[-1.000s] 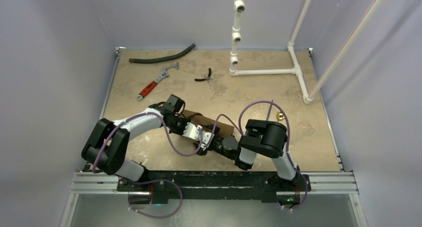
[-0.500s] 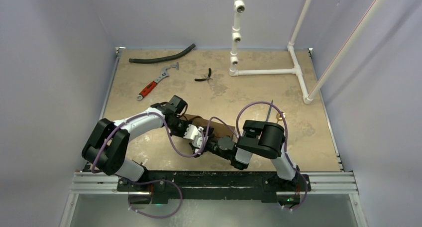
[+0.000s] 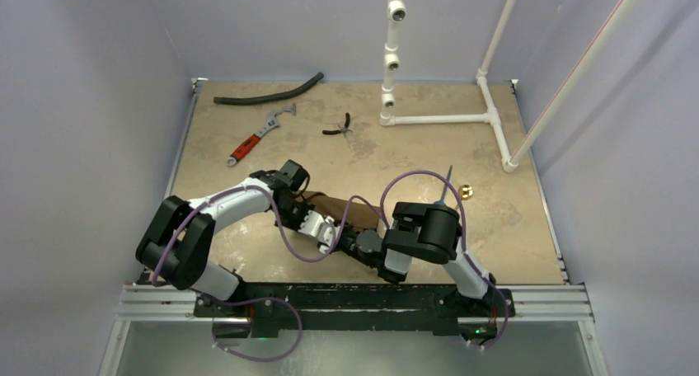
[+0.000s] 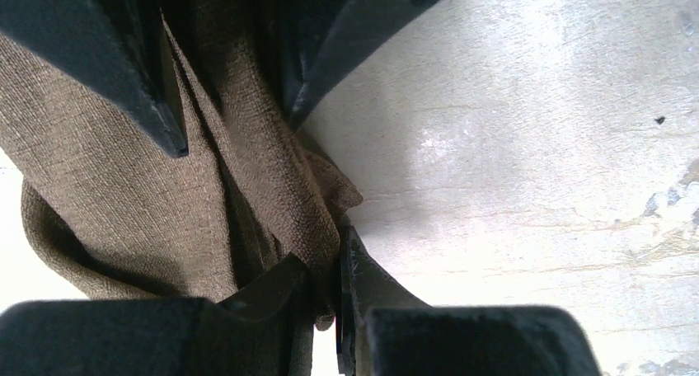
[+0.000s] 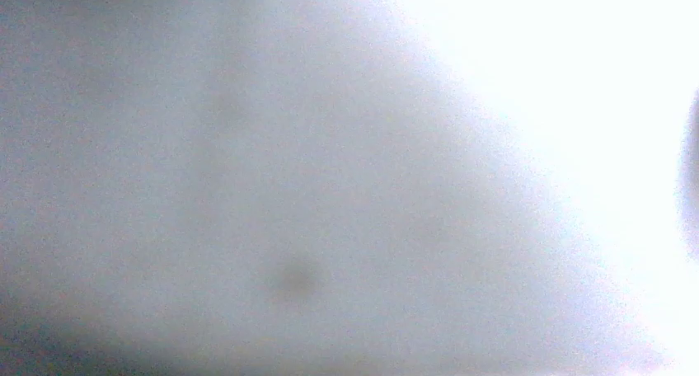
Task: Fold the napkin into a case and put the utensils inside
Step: Pick up the 2/3-rectangle-folded napkin at the center of the board.
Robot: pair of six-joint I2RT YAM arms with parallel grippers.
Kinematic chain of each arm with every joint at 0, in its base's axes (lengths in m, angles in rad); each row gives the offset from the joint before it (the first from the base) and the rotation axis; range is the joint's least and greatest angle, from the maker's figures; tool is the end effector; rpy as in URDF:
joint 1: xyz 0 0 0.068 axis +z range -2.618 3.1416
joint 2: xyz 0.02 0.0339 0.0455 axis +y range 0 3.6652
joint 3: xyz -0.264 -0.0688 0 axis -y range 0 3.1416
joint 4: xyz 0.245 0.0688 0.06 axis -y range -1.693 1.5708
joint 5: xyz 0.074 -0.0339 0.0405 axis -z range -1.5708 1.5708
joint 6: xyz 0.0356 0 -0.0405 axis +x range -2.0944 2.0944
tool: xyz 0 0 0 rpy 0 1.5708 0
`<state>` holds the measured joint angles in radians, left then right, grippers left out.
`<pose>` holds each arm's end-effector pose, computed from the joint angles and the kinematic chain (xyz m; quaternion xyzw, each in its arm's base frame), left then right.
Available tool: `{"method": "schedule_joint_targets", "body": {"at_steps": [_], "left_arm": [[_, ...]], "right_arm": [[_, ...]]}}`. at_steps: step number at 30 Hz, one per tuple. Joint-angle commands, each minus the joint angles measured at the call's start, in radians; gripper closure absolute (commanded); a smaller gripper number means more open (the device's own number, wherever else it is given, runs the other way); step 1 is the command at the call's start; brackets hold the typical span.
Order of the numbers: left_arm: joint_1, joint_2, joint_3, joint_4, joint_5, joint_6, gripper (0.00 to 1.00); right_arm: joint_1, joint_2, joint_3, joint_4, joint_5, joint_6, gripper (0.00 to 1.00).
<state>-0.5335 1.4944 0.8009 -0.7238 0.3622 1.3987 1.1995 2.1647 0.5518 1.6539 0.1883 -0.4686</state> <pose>0.2028 -0.1344 0.1602 0.8147 0.5462 -0.1314 0.1438 0.1246 0.3016 0.0895 -0.4650 0.5134 0.1959 0.6941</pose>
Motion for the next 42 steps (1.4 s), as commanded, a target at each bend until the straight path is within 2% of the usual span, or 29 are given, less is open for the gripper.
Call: {"method": "schedule_joint_targets", "body": {"at_steps": [1,3,5,6,10,12,13,16,22,30,34,37,40,42], "left_arm": [[-0.026,-0.055,0.059,0.070,0.160,-0.161,1.00],[-0.026,-0.091,0.044,0.106,0.161,-0.184,0.98],[-0.026,-0.128,0.035,0.136,0.164,-0.207,0.89],[-0.026,-0.144,0.030,0.149,0.162,-0.218,0.79],[-0.024,-0.194,0.013,0.153,0.121,-0.234,0.60],[-0.024,-0.245,-0.027,0.201,0.087,-0.271,0.26],[-0.025,-0.281,-0.065,0.227,0.079,-0.283,0.18],[-0.026,-0.383,-0.138,0.274,0.093,-0.301,0.10],[-0.026,-0.426,-0.168,0.195,0.115,-0.280,0.07],[-0.024,-0.405,-0.227,0.224,0.086,-0.212,0.04],[-0.026,-0.383,-0.247,0.308,0.067,-0.213,0.03],[-0.033,-0.342,-0.238,0.359,0.069,-0.223,0.14],[-0.043,-0.278,-0.202,0.301,0.074,-0.187,0.38],[-0.043,-0.246,-0.188,0.262,0.074,-0.164,0.50]], "right_arm": [[0.030,0.056,-0.016,0.454,0.013,-0.049,0.78],[0.031,0.052,-0.026,0.454,0.012,-0.035,1.00],[0.030,0.045,-0.031,0.454,0.021,-0.021,1.00],[0.031,0.038,-0.036,0.454,0.020,-0.009,1.00],[0.030,0.011,-0.059,0.453,0.008,0.032,1.00],[0.031,-0.001,-0.069,0.451,0.011,0.060,1.00],[0.030,-0.008,-0.072,0.448,0.011,0.074,1.00],[0.030,-0.015,-0.078,0.445,0.017,0.115,1.00],[0.029,-0.029,-0.073,0.434,0.049,0.209,1.00],[0.030,-0.068,-0.086,0.407,0.066,0.272,1.00],[0.030,-0.078,-0.089,0.399,0.059,0.281,1.00],[0.030,-0.080,-0.087,0.397,0.051,0.289,1.00],[0.030,-0.080,-0.090,0.401,0.053,0.294,1.00],[0.030,-0.080,-0.092,0.405,0.055,0.295,1.00]]}}
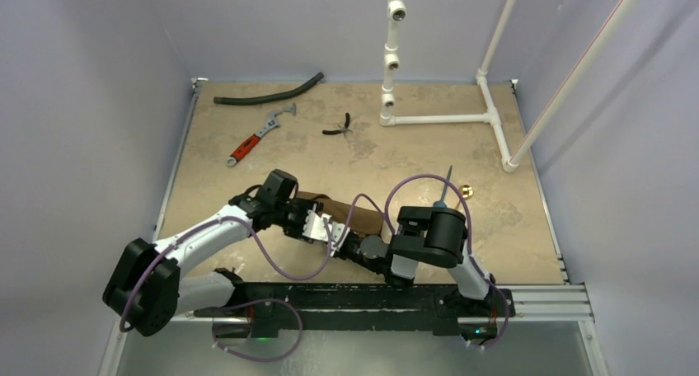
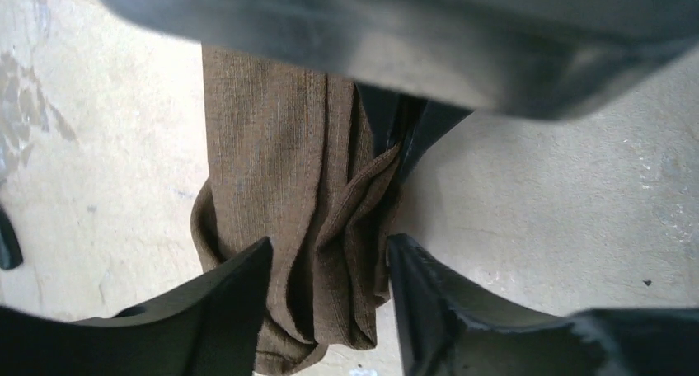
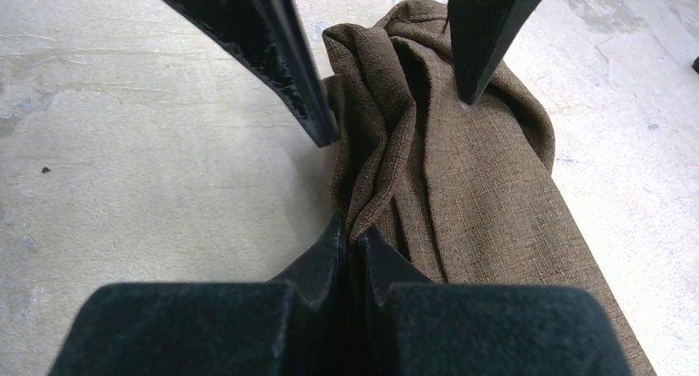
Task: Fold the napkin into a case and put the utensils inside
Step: Pick up the 2/3-rectangle-folded napkin at the center of the board.
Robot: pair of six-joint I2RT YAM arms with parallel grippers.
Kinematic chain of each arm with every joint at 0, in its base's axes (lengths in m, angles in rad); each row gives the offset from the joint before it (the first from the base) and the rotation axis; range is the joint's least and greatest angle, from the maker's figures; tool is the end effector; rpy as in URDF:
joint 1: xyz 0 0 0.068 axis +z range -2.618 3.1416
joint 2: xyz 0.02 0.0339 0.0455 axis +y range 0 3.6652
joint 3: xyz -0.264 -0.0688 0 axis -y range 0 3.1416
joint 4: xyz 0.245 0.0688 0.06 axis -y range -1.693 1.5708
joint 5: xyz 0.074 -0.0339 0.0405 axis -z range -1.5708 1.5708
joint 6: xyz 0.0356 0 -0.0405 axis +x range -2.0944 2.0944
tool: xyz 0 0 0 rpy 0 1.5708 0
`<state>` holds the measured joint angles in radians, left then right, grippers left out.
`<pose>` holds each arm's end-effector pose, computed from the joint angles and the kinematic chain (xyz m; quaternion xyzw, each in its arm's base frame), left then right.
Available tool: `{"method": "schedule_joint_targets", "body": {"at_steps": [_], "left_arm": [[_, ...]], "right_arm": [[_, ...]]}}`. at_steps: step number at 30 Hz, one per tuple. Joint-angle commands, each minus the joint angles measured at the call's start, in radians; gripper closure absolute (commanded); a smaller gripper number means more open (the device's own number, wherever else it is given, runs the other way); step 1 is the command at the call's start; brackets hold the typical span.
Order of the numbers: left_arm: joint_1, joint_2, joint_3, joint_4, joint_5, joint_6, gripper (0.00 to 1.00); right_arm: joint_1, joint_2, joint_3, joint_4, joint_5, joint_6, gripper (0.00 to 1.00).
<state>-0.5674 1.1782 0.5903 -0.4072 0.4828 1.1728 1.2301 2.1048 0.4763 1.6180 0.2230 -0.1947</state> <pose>0.1712 -0.1287 0.1829 0.7554 0.5484 -0.1366 0.3315 0.1106 0.2885 0.0916 -0.4025 0.5858 0.2772 0.6466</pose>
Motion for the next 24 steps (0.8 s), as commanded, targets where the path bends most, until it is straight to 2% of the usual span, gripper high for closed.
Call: {"method": "schedule_joint_targets", "body": {"at_steps": [1,5,12,14,20,24], "left_arm": [[-0.009,0.074,0.021,-0.066,-0.046,0.074,0.51],[-0.009,0.033,-0.014,-0.069,-0.049,0.108,0.50],[-0.009,0.031,-0.025,-0.047,-0.065,0.105,0.58],[-0.009,0.034,-0.026,-0.064,-0.057,0.121,0.53],[-0.009,0.000,-0.030,-0.092,-0.056,0.124,0.30],[-0.009,-0.022,-0.055,-0.103,-0.056,0.133,0.24]], "right_arm": [[-0.001,-0.020,-0.016,0.439,0.021,0.021,1.00],[-0.001,-0.019,-0.012,0.440,0.025,0.024,1.00],[-0.005,-0.024,-0.016,0.450,0.037,0.045,1.00],[-0.009,-0.027,-0.018,0.454,0.036,0.050,1.00],[-0.011,-0.022,-0.018,0.450,0.032,0.059,1.00],[-0.013,-0.022,-0.019,0.458,0.036,0.060,1.00]]}}
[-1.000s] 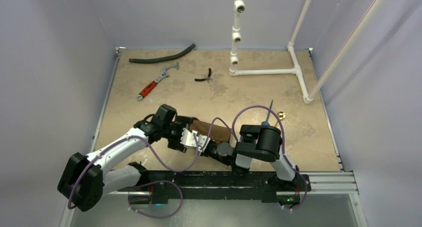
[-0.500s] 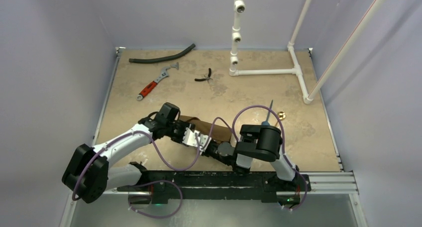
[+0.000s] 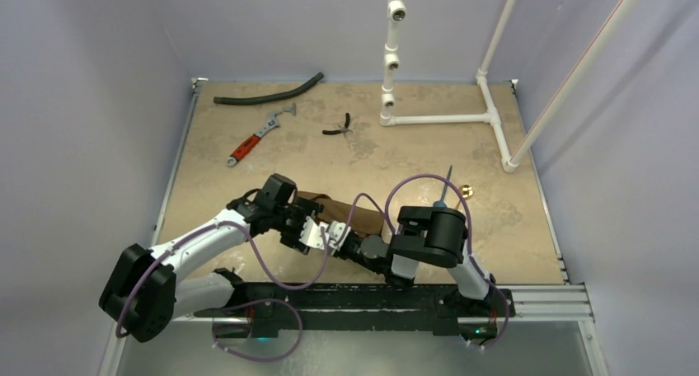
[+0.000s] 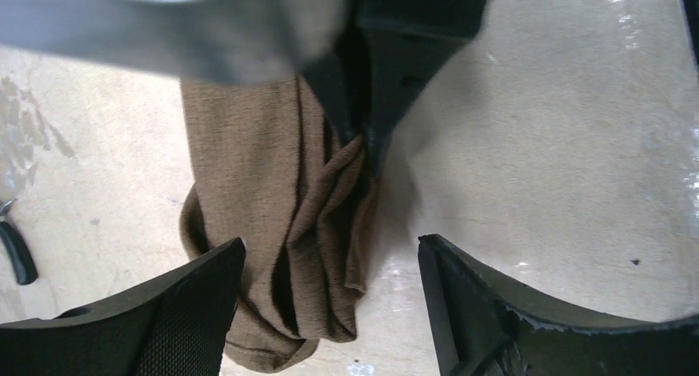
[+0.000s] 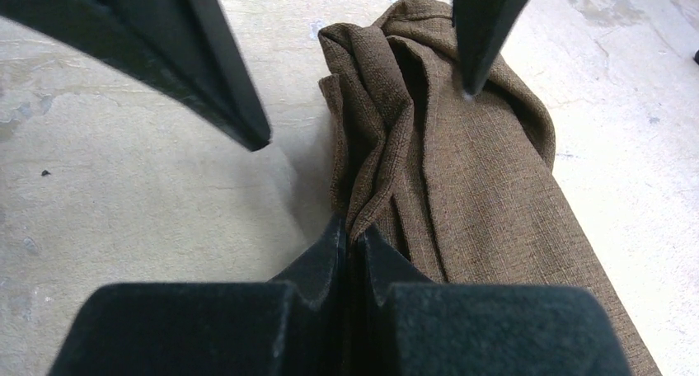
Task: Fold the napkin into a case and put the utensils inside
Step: Pick up the 2/3-rectangle-folded napkin at the center of the board.
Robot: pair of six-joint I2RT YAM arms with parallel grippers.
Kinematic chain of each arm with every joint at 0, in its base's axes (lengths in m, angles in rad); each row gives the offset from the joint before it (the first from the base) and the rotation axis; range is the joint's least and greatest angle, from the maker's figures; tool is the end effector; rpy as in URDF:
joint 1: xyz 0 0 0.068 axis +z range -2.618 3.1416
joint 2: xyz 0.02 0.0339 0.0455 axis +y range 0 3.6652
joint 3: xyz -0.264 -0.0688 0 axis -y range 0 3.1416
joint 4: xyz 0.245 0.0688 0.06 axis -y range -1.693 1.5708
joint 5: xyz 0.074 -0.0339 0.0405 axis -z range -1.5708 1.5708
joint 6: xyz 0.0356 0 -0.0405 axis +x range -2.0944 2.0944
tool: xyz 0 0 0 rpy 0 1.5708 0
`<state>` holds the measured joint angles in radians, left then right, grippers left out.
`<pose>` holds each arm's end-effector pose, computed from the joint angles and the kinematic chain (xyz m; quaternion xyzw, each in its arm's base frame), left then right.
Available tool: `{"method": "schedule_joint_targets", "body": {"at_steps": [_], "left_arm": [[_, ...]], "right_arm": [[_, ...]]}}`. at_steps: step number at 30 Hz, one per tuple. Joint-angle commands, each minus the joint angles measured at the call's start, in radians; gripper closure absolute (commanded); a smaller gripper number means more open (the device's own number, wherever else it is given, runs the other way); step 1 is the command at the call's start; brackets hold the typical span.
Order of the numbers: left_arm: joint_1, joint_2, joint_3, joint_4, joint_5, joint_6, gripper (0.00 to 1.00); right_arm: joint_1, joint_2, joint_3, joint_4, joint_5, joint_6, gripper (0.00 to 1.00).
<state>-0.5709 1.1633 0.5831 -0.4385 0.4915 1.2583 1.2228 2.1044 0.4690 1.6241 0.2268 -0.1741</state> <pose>0.1663 -0.1268 0.1820 0.7799 0.5168 -0.1313 0.3278 0.1122 0.2859 0.0912 -0.3934 0.5922 0.2801 0.6450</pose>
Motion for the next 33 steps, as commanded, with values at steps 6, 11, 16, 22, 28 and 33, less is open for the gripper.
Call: {"method": "schedule_joint_targets", "body": {"at_steps": [6,11,16,22,28,33], "left_arm": [[-0.003,0.041,-0.070,0.058,-0.108,0.000,0.30],[0.000,0.104,-0.062,0.079,-0.146,0.028,0.49],[0.032,0.106,-0.074,0.054,-0.148,0.066,0.56],[0.043,0.098,-0.053,-0.033,-0.147,0.102,0.62],[0.053,0.057,-0.073,-0.037,-0.146,0.085,0.31],[0.052,0.068,-0.094,0.080,-0.190,0.037,0.30]], "right_arm": [[-0.009,-0.033,-0.021,0.453,0.025,0.054,1.00],[-0.010,-0.032,-0.026,0.455,0.031,0.057,1.00],[-0.011,-0.028,-0.024,0.455,0.022,0.056,1.00],[-0.012,-0.030,-0.026,0.455,0.028,0.050,1.00],[-0.012,-0.034,-0.029,0.461,0.025,0.050,1.00],[-0.012,-0.041,-0.038,0.465,0.025,0.054,1.00]]}}
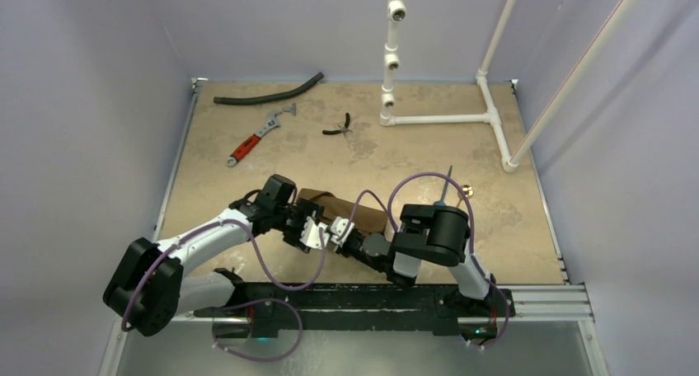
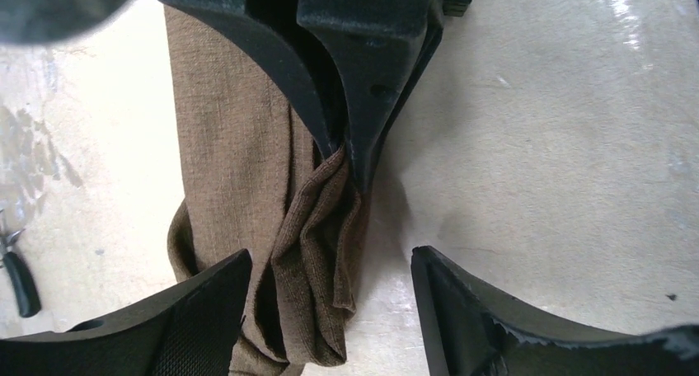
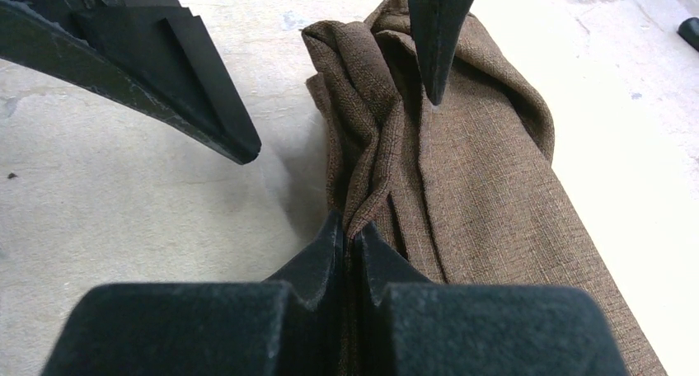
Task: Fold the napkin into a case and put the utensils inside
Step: Pick up the 2/3-rectangle-folded napkin at the center of the board.
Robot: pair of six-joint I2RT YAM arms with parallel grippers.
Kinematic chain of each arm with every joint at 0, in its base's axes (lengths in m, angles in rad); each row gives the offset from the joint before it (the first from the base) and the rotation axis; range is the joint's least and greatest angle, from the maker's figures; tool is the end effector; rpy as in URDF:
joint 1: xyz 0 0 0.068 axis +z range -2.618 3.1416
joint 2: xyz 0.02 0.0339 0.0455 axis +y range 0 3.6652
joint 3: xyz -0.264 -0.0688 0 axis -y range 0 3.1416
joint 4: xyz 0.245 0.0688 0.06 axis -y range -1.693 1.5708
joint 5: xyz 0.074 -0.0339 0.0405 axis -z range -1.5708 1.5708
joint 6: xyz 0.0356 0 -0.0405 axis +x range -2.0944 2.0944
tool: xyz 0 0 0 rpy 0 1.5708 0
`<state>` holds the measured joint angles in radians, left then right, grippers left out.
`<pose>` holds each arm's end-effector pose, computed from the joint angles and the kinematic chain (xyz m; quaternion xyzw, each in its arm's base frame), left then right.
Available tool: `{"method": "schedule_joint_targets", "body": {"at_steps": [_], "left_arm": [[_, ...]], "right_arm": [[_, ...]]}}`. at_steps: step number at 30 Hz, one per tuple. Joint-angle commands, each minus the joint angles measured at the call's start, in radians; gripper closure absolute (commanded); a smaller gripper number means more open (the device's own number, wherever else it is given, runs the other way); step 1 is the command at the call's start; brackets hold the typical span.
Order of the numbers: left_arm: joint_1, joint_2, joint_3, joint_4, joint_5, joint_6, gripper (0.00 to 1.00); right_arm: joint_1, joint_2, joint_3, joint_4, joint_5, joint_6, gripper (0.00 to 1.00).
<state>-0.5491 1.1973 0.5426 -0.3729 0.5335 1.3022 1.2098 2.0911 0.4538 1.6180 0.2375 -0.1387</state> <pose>0.1685 -0.1243 0.1681 0.7850 0.5023 -0.1410 0.3340 0.1150 0.2809 0.0920 -0.3778 0.6055 0.2821 0.6411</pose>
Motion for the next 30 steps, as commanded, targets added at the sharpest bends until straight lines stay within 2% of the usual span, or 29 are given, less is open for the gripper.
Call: {"method": "schedule_joint_targets", "body": {"at_steps": [1,7,13,19,23,30], "left_arm": [[0.032,0.044,-0.052,0.011,-0.234,-0.003,0.31],[0.047,0.094,-0.064,0.015,-0.236,0.026,0.51],[0.074,0.117,-0.064,0.028,-0.227,0.037,0.56],[0.080,0.131,-0.021,-0.034,-0.211,0.044,0.85],[0.080,0.124,0.008,-0.059,-0.188,0.018,0.89],[0.080,0.112,0.053,-0.110,-0.147,-0.027,0.92]], "right_arm": [[0.002,-0.028,-0.023,0.472,0.014,0.020,1.00],[0.001,-0.026,-0.023,0.479,0.013,0.022,1.00],[0.002,-0.022,-0.027,0.487,0.008,0.026,1.00],[0.001,-0.048,-0.039,0.488,-0.003,0.032,1.00],[-0.001,-0.071,-0.050,0.487,-0.009,0.045,0.92],[-0.007,-0.085,-0.057,0.488,-0.085,0.154,0.90]]}}
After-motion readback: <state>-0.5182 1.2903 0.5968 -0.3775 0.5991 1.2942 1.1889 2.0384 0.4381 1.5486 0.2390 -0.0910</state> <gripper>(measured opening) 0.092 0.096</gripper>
